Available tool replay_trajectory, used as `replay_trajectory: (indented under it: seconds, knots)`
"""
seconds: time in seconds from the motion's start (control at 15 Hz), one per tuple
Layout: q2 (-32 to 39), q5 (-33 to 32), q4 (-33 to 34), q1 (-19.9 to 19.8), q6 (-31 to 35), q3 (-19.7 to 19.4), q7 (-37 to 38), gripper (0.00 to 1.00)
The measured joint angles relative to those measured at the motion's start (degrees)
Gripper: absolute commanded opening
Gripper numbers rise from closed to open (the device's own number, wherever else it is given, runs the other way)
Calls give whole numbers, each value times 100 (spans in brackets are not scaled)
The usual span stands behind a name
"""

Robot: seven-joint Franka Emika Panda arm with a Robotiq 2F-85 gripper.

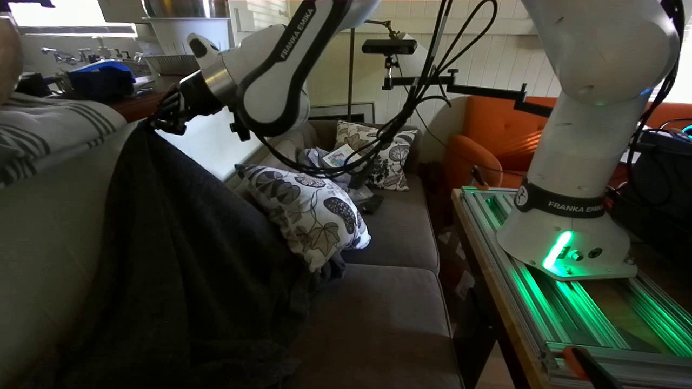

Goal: Stretch out the blanket then move the pillow to the right

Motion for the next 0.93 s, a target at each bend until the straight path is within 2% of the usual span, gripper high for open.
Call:
replay_trajectory:
  seconds: [0.4,0.47,0.73,0.93]
  knots:
    - [-12,4,-74,-8,-10,-39,-18,1]
    - [-9,-105,-42,172,-9,-300,108,1]
    - [250,-297,523,1779,99,-2023,788,1]
    - [812,-155,1215,2896,322,-2925,1101,1]
